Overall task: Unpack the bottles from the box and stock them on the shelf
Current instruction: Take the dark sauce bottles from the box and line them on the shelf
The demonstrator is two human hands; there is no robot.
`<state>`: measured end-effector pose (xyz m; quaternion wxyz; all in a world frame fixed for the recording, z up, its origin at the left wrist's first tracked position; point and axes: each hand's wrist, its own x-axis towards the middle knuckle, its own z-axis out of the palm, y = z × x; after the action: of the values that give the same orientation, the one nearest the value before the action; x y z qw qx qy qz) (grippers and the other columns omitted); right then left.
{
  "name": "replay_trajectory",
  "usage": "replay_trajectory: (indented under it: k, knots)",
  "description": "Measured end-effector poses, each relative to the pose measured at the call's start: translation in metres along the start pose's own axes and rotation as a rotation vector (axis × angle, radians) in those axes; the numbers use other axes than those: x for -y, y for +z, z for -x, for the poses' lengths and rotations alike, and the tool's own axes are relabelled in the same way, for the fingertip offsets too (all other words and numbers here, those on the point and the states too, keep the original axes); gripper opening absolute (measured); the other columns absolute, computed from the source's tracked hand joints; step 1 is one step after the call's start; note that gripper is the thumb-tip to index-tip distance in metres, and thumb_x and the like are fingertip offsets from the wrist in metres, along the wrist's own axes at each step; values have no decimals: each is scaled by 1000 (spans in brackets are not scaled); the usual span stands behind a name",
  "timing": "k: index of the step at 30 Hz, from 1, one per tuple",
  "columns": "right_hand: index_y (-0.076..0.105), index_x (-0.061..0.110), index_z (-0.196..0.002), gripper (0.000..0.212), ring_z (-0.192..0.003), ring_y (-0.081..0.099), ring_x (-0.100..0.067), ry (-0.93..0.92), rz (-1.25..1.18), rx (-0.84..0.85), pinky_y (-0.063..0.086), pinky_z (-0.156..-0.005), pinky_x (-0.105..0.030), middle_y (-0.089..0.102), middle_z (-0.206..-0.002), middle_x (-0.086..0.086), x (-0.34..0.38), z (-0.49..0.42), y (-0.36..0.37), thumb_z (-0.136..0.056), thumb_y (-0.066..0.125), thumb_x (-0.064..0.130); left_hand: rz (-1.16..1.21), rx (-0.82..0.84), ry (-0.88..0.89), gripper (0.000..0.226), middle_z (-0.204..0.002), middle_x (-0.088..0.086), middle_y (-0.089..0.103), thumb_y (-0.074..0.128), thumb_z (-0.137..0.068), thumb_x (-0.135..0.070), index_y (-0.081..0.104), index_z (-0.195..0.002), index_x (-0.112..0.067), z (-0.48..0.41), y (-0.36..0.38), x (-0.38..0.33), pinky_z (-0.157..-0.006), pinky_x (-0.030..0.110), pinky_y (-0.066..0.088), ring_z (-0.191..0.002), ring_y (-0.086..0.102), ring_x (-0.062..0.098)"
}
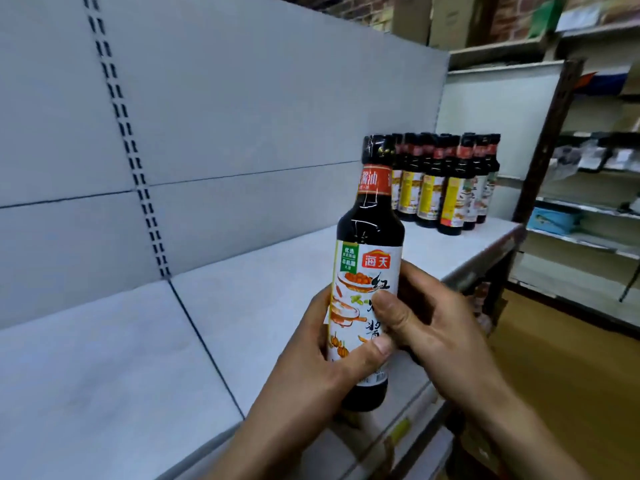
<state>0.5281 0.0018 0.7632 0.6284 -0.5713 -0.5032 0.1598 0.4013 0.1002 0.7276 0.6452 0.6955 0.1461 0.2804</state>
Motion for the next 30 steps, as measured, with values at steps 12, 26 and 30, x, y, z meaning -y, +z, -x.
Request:
replay_trajectory:
  k: [12,26,30]
  knots:
    - [61,22,-124,42,-104,73,-3,-81,-205,388,57,-81,-15,78,-109,15,4,-81,104,-82,66,25,-147,-406,-40,63,-125,-14,70,78,-75,-50,51,-132,-49,32,-99,-36,-104,44,52,-118,67,10]
    - [54,27,-132,47,-112,72,-11,-48,-238,620,59,-98,-40,75,-121,7,-28,-130,207,-92,73,12,-232,-558,-76,56,-133,-4,68,75,-92,-23,49,-140,-35,50,-191,-22,-113,43,46,-127,62,16]
    - [53,24,-134,47,-111,72,-12,-48,-223,618,59,-98,-44,75,-120,6,-35,-138,226,-92,72,14,-213,-540,-70,52,-132,1,69,71,-95,-14,48,-140,-30,49,-210,-17,-113,41,47,-126,63,19]
